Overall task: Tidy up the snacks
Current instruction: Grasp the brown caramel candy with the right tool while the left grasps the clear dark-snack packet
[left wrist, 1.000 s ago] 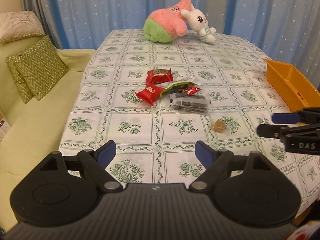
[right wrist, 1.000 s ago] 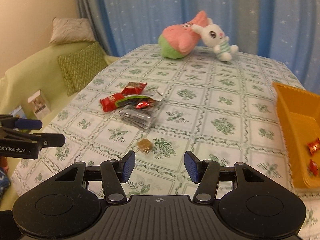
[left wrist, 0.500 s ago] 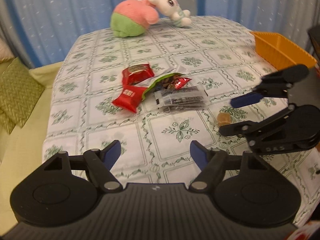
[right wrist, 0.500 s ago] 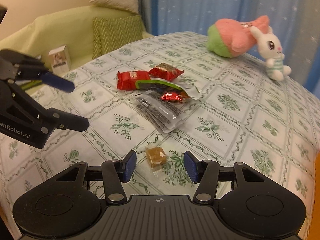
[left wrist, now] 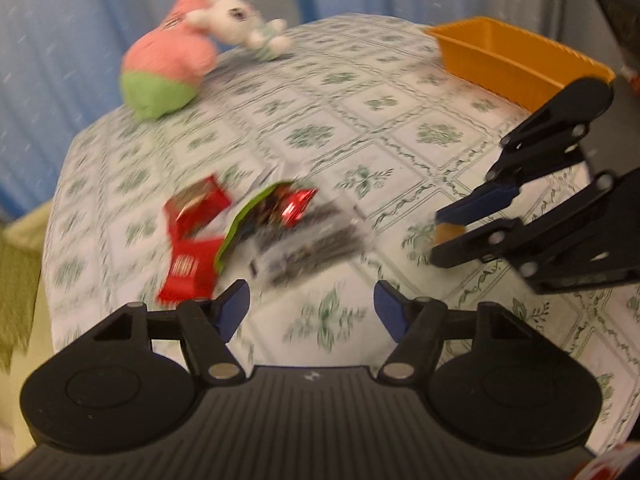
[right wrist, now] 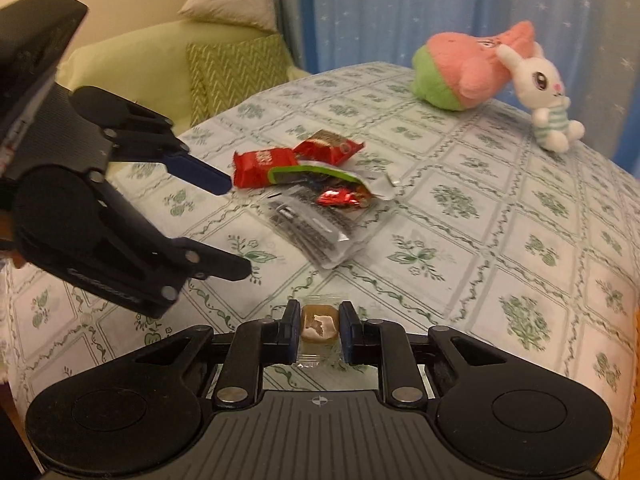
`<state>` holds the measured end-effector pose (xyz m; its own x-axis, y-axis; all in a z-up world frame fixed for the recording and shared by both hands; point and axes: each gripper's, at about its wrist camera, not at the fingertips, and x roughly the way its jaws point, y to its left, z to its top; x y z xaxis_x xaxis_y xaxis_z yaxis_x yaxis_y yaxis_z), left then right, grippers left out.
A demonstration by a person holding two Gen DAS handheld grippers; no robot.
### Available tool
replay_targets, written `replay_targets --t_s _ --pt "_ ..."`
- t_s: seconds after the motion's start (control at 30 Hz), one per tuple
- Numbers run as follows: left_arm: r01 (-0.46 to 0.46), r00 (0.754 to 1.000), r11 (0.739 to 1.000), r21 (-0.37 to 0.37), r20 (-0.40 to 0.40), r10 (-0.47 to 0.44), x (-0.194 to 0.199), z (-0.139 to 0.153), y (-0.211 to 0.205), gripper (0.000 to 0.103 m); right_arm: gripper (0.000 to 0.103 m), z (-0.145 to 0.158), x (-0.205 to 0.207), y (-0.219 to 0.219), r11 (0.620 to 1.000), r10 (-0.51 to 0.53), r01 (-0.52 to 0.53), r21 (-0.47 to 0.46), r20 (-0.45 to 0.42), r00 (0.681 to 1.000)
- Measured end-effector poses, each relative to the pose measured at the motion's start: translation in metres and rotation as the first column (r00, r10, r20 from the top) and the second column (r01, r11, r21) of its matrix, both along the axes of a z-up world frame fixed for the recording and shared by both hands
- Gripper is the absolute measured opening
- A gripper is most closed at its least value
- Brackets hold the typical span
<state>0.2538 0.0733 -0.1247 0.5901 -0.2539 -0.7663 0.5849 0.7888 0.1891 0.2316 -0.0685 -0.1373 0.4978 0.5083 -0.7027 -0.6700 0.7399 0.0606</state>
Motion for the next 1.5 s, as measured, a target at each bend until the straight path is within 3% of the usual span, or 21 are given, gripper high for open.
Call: replay_targets --t_s 0.2,0.4,0.6,0.67,0.8,0.97,1.13,1.2,1.33,1.43,1.5 --pt "0.149 0.989 0.986 0.08 0.004 -0.15 0.027 -0.006 -0.016 0.066 0.021 0.009 -0.004 -0.023 0.998 -0.071 0.071 0.0 -0.001 0.998" --pt "0.208 0.975 0.978 0.03 -0.087 -0.205 0.055 -0.011 -0.017 0.066 0.021 0.004 -0.005 -0.039 0.992 -0.124 0.125 0.003 -0.028 0.992" --pt "0.23 0.966 0.972 0.036 -0.127 -0.224 0.066 -0.015 -0.018 0.065 0.021 0.0 -0.008 -0.049 0.987 -0.159 0.16 0.02 -0.06 0.986" --pt "0.21 0.968 0.977 0.036 -0.15 -0.203 0.065 -0.015 -0.018 0.064 0.021 -0.001 -0.009 -0.051 0.985 -0.168 0.17 0.023 -0.069 0.983" --pt "0.128 0.974 0.992 0.016 -0.189 -0.123 0.054 -0.011 -0.02 0.042 0.021 -0.001 -0.009 -0.053 0.982 -0.182 0.184 0.032 -0.075 0.981" --pt "-0.005 0.985 1.0 -0.026 -0.172 0.001 0.045 -0.011 -0.025 0.042 0.021 0.0 -0.008 -0.053 0.975 -0.213 0.217 0.042 -0.088 0.973" --pt "-0.145 0.98 0.986 -0.082 -0.151 0.131 0.05 -0.015 -0.03 0.042 0.021 0.002 -0.009 -0.054 0.971 -0.228 0.234 0.056 -0.093 0.969" --pt "-0.172 0.979 0.982 -0.083 -0.126 0.161 0.049 -0.017 -0.034 0.043 0.021 0.002 -0.009 -0.055 0.968 -0.237 0.242 0.058 -0.092 0.967" --pt "-0.202 0.977 0.978 -0.053 -0.084 0.198 0.044 -0.016 -0.044 0.035 0.021 0.001 -0.008 -0.059 0.958 -0.275 0.28 0.056 -0.092 0.957" --pt "-0.221 0.974 0.975 -0.017 -0.05 0.22 0.035 -0.016 -0.053 0.033 0.021 0.0 -0.006 -0.065 0.941 -0.328 0.334 0.047 -0.105 0.939" --pt "-0.249 0.967 0.968 -0.033 -0.054 0.247 0.03 -0.014 -0.054 0.033 0.021 0.002 -0.006 -0.071 0.928 -0.36 0.368 0.059 -0.119 0.925"
